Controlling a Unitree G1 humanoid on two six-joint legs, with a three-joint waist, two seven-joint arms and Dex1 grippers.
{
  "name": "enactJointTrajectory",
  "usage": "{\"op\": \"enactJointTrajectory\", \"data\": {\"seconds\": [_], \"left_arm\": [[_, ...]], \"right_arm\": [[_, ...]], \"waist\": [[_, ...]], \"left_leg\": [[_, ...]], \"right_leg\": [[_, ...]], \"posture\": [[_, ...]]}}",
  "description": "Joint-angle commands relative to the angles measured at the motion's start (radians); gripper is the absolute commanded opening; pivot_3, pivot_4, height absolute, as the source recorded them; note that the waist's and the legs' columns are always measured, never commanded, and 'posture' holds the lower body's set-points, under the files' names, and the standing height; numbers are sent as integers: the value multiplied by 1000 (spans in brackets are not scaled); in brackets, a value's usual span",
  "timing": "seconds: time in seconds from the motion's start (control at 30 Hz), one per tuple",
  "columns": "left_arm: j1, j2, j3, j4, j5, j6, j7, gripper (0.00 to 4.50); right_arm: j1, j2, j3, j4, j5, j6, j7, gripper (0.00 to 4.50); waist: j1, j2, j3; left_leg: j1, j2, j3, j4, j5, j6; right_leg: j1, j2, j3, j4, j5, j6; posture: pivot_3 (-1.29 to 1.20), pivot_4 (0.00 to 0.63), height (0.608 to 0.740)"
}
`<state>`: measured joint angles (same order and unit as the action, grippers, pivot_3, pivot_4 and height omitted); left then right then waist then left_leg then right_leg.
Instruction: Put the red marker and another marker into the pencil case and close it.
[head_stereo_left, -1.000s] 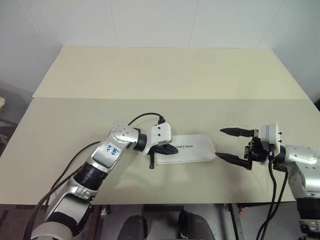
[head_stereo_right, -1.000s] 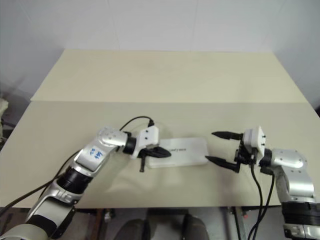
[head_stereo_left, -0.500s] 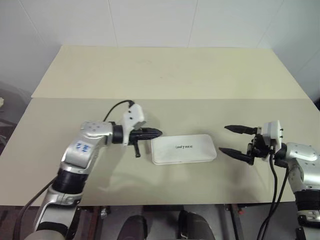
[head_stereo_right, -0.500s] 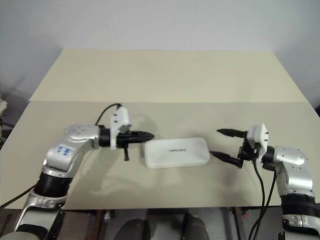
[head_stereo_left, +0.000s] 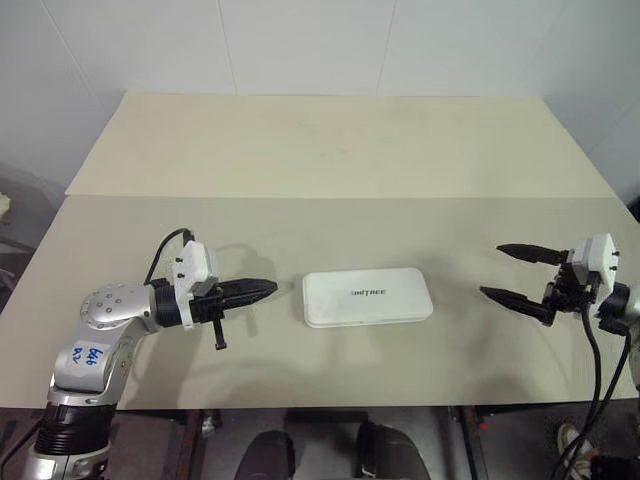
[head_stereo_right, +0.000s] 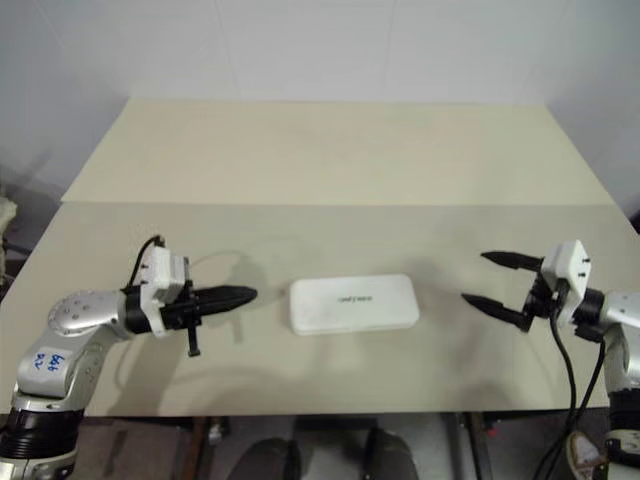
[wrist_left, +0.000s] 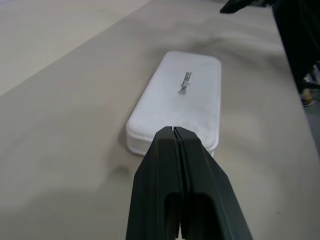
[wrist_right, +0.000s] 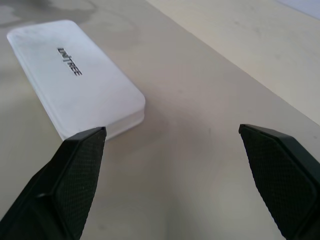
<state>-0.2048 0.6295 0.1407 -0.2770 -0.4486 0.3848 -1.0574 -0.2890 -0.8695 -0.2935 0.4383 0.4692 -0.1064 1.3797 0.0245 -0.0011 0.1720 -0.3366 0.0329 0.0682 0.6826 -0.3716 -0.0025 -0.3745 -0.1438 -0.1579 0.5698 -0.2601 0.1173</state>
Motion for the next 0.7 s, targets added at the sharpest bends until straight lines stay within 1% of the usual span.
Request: {"op": "enactJointTrajectory", "data": {"seconds": [0.03,0.23,0.33,0.37,0.57,0.7], "left_arm": [[-8,8,22,-41,-60,-7,-4,1253],[-6,18,12,-37,-60,-17,6,3401],[8,16,19,-52,-75,0,18,4361],[12,15,20,-56,-76,2,25,4439],[44,17,17,-105,-98,25,57,4439],[45,16,16,-101,-78,-1,69,4439]], "right_arm": [[6,-47,-50,32,3,-18,22,4500],[-21,-54,-49,75,-13,-36,28,4500],[-49,-49,-38,113,-29,-55,27,4500],[-56,-47,-36,122,-33,-59,30,4500],[-99,-57,-26,177,-56,-79,65,4500],[-118,-65,-26,215,-72,-98,85,4500]], "waist": [[-1,0,0],[-3,0,0],[-1,0,0],[-2,0,0],[-2,0,0],[-1,0,0]], "left_leg": [[0,0,0,0,0,0],[0,0,1,0,0,0],[0,0,1,0,0,0],[0,0,1,0,0,0],[0,0,1,0,0,0],[0,0,1,0,0,0]], "right_leg": [[0,0,0,0,0,0],[0,0,0,0,0,0],[0,0,0,-1,0,0],[0,0,0,-1,0,0],[0,0,0,-1,0,0],[0,0,0,-1,0,0]], "posture": [[0,150,740],[0,150,740],[0,150,740],[0,150,740],[0,150,740],[0,150,740]]}}
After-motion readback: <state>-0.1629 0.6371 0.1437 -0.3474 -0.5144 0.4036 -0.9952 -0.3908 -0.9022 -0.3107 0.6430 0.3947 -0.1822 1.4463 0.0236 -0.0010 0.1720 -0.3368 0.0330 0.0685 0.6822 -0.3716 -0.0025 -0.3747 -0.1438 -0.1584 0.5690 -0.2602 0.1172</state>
